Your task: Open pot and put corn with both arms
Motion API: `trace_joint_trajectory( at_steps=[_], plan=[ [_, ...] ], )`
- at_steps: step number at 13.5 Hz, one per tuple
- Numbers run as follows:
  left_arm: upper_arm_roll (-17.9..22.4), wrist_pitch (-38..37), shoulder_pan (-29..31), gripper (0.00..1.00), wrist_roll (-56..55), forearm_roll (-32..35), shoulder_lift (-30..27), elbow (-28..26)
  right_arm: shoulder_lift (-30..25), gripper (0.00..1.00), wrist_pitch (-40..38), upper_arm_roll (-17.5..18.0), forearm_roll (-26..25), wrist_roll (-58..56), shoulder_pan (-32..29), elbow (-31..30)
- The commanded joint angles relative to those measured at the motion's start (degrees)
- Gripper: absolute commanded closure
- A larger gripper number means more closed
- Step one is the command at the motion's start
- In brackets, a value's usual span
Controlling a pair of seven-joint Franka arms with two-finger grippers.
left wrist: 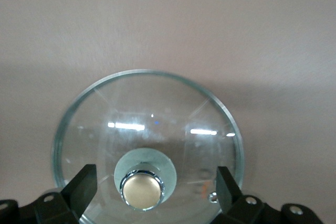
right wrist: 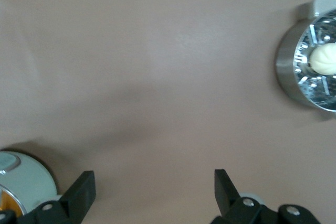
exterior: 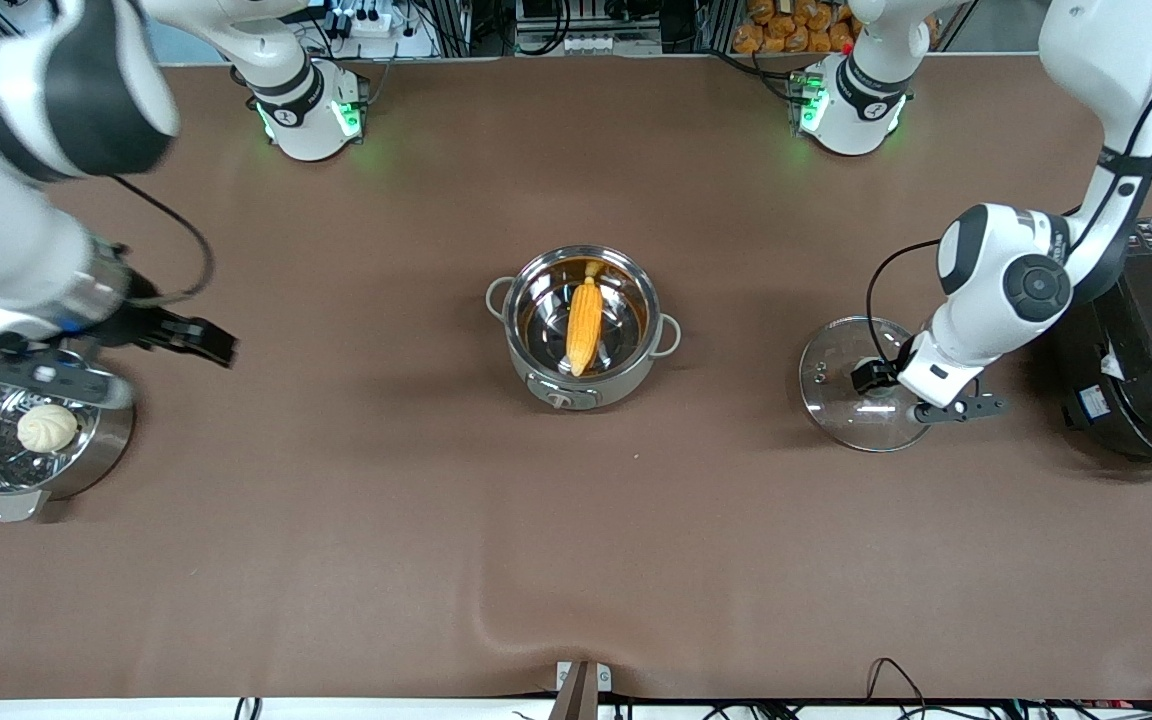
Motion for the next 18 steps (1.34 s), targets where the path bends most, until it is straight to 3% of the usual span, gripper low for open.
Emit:
trace_joint_trajectory(
  at_steps=[1, 3, 7, 12, 15, 18],
  plan=[
    [-2.89, -13.76, 0.37, 0.00, 0.72, 1.10, -2.58, 10.81, -3.38, 0.00, -2.08, 1.16, 1.78, -10.26, -4.82, -1.47],
    [-4.65, -24.93, 0.11, 0.00, 0.72, 0.58, -2.32, 21.10, -4.97, 0.00, -1.21, 1.07, 5.03, -13.02, -9.05, -2.63],
    [-5.89, -41.90, 0.11, 0.00, 1.25, -0.39, -2.23, 36.41, -9.00, 0.00, 5.56, 0.98, 3.90, -13.55, -9.85, -8.15],
    [-5.98, -49.06, 0.90, 0.00, 1.96, -3.12, -3.28, 39.87, -10.42, 0.00, -0.14, 1.15, 3.73, -13.55, -9.68, -7.21],
    [-5.89, -49.15, 0.99, 0.00, 2.04, -3.99, -4.51, 39.87, -10.51, 0.00, -6.29, 0.98, -0.14, -18.19, -9.77, -6.51],
    [-5.45, -49.16, 2.12, 0.00, 3.96, -5.84, -5.74, 39.78, -10.16, 0.00, -9.81, 0.98, 0.73, -17.51, -10.03, -2.03]
  ],
)
